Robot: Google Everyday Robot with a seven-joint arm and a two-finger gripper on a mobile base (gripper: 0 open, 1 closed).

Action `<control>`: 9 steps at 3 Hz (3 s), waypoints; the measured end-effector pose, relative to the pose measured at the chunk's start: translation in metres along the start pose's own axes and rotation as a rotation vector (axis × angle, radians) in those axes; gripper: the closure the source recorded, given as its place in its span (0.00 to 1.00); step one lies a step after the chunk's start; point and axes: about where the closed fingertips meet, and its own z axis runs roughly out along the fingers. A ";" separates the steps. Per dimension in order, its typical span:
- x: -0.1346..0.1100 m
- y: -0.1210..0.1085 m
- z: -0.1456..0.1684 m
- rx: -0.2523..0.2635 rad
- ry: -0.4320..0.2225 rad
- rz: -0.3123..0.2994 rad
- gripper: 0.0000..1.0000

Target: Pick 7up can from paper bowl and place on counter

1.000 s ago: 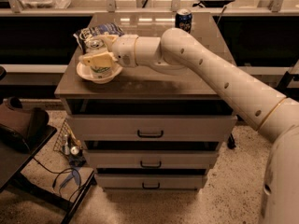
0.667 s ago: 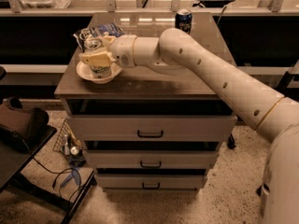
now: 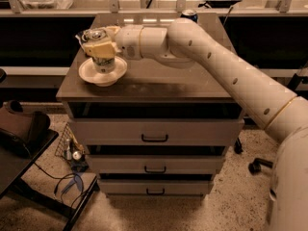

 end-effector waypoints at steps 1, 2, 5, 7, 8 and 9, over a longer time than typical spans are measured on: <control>-0.040 -0.014 -0.023 0.044 -0.049 0.016 1.00; -0.054 -0.027 -0.053 0.117 -0.041 0.025 1.00; -0.007 -0.057 -0.127 0.339 0.070 0.007 1.00; 0.048 -0.056 -0.154 0.442 0.078 0.047 1.00; 0.051 -0.056 -0.156 0.452 0.076 0.053 0.84; 0.051 -0.056 -0.156 0.452 0.076 0.053 0.61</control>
Offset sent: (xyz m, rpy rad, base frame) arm 0.0179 -0.1065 0.0727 0.0339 0.0221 -0.2446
